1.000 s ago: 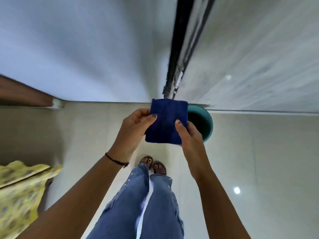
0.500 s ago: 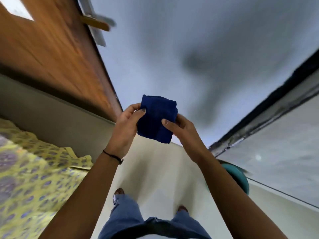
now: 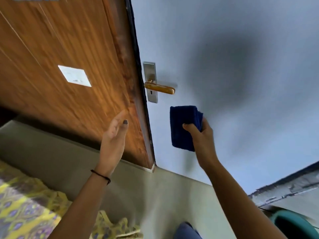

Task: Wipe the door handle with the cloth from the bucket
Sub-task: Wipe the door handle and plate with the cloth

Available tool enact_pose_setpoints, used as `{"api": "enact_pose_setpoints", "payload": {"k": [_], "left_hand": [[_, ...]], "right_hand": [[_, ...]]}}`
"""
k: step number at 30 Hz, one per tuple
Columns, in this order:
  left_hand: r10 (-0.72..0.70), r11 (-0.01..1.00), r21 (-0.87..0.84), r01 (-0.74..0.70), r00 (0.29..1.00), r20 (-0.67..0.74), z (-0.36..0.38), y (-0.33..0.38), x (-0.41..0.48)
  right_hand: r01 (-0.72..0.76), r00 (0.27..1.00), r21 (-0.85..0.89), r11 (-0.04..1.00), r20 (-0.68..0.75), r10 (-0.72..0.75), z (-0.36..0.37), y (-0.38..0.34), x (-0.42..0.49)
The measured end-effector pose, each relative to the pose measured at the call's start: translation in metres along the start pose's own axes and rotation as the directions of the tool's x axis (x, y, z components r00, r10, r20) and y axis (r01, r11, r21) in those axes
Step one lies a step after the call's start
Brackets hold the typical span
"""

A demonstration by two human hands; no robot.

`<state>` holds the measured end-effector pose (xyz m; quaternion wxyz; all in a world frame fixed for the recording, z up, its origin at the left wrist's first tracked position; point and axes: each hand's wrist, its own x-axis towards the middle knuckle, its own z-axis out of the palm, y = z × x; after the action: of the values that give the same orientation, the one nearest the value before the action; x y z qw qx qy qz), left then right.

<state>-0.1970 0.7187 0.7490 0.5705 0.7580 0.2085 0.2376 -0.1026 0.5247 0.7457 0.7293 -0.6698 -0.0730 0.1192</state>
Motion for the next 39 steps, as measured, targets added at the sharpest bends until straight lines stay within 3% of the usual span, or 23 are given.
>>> {"api": "enact_pose_setpoints", "payload": {"k": [6, 12, 14, 16, 18, 21, 24, 30, 33, 35, 39], "left_hand": [[0.247, 0.949, 0.195, -0.249, 0.968, 0.035, 0.004, -0.022, 0.103], [0.491, 0.757, 0.472, -0.452, 0.87, 0.046, 0.011, -0.027, 0.191], [0.547, 0.702, 0.536, -0.469, 0.837, 0.016, 0.009, -0.031, 0.213], [0.595, 0.656, 0.583, -0.479, 0.804, -0.008, 0.008, -0.035, 0.231], [0.648, 0.589, 0.633, -0.503, 0.762, 0.003, 0.007, -0.044, 0.246], [0.695, 0.507, 0.675, -0.537, 0.717, 0.048, -0.001, -0.062, 0.267], [0.737, 0.452, 0.671, -0.589, 0.67, 0.092, -0.015, -0.075, 0.286], [0.81, 0.329, 0.579, -0.746, 0.538, 0.234, -0.028, -0.083, 0.315], [0.83, 0.256, 0.579, -0.775, 0.483, 0.279, -0.03, -0.087, 0.321], [0.835, 0.231, 0.575, -0.785, 0.463, 0.296, -0.031, -0.088, 0.325], [0.841, 0.224, 0.562, -0.796, 0.449, 0.301, -0.031, -0.092, 0.326]], "right_hand": [[0.297, 0.933, -0.282, 0.912, -0.117, -0.34, 0.037, -0.017, 0.087], [0.454, 0.825, -0.479, 0.751, -0.093, -0.558, 0.094, -0.017, 0.157], [0.508, 0.774, -0.601, 0.617, 0.004, -0.633, 0.117, -0.009, 0.176], [0.485, 0.756, -0.769, 0.415, 0.131, -0.641, 0.137, 0.005, 0.189], [0.418, 0.789, -0.87, 0.264, 0.203, -0.58, 0.151, 0.021, 0.193], [0.312, 0.857, -0.94, 0.141, 0.214, -0.468, 0.166, 0.039, 0.194], [0.259, 0.891, -0.956, 0.138, 0.181, -0.417, 0.166, 0.043, 0.194], [0.019, 0.801, -0.964, 0.266, -0.144, -0.581, 0.184, 0.047, 0.2], [-0.003, 0.822, -0.988, 0.152, -0.089, -0.562, 0.212, 0.053, 0.204], [-0.029, 0.83, -0.989, 0.142, -0.103, -0.548, 0.207, 0.051, 0.204], [-0.122, 0.794, -0.949, 0.292, -0.269, -0.544, 0.188, 0.048, 0.197]]}}
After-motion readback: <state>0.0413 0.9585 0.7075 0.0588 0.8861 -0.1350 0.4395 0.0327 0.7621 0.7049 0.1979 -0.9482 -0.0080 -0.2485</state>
